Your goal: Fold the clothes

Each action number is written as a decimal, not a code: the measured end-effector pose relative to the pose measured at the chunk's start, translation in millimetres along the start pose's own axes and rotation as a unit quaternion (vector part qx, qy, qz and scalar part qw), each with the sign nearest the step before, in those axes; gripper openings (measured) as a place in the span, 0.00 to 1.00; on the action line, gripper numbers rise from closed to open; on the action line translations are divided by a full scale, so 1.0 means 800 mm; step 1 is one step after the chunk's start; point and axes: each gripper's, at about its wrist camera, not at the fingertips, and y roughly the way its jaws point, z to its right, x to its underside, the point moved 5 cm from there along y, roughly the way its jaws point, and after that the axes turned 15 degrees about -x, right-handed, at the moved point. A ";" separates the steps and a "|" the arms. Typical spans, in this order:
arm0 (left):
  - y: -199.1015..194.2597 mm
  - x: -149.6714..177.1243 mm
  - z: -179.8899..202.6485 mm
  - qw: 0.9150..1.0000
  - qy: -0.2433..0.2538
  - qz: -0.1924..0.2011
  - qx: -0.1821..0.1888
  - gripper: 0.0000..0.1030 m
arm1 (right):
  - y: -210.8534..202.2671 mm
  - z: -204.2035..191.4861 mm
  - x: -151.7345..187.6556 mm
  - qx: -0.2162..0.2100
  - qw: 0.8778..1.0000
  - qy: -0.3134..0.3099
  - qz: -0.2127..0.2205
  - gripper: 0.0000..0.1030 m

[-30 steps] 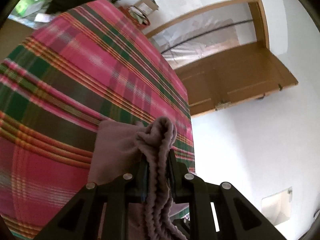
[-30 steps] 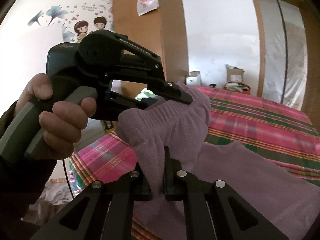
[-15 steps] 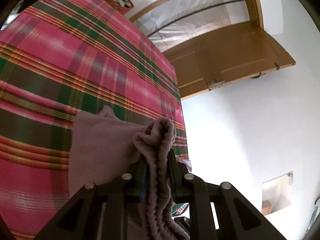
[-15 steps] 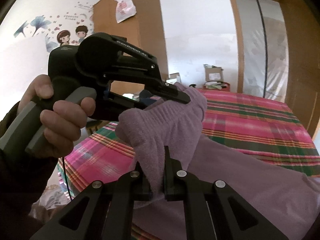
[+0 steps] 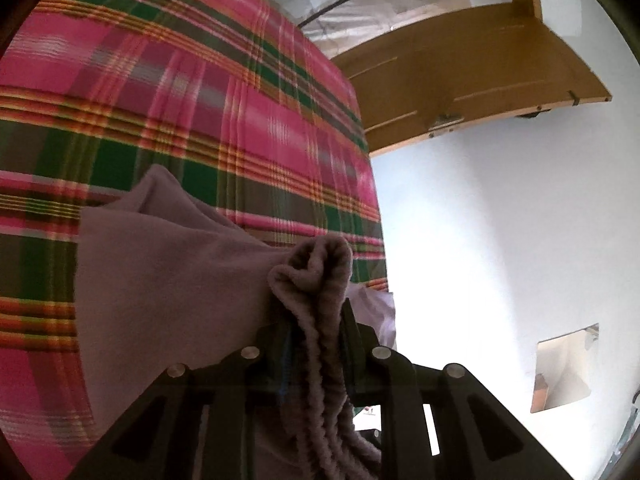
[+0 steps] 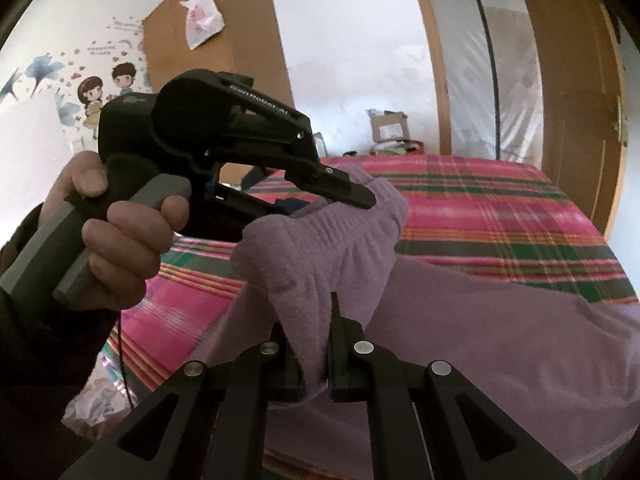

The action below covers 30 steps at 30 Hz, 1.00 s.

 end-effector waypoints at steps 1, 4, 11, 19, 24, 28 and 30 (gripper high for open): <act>0.004 0.000 0.001 1.000 -0.001 -0.003 -0.002 0.22 | -0.001 0.001 0.004 0.001 1.000 0.003 -0.002 0.09; 0.016 0.001 0.002 1.000 -0.003 -0.011 -0.008 0.24 | -0.003 0.014 0.014 0.005 1.000 0.018 -0.010 0.10; 0.015 0.004 0.007 1.000 0.005 0.001 -0.002 0.27 | -0.003 0.035 0.032 -0.002 0.998 0.052 -0.027 0.12; -0.015 0.002 -0.008 0.999 -0.014 0.044 0.015 0.27 | -0.009 0.058 0.044 -0.012 0.995 0.097 -0.035 0.18; -0.030 0.014 -0.053 0.997 -0.048 0.063 -0.003 0.27 | -0.025 0.081 0.054 -0.032 0.988 0.147 -0.026 0.32; -0.041 0.024 -0.077 0.995 -0.061 0.079 -0.017 0.27 | -0.040 0.098 0.057 -0.023 0.986 0.166 -0.020 0.36; -0.044 0.030 -0.083 0.994 -0.061 0.083 -0.020 0.27 | -0.049 0.099 0.057 -0.014 0.987 0.162 -0.018 0.36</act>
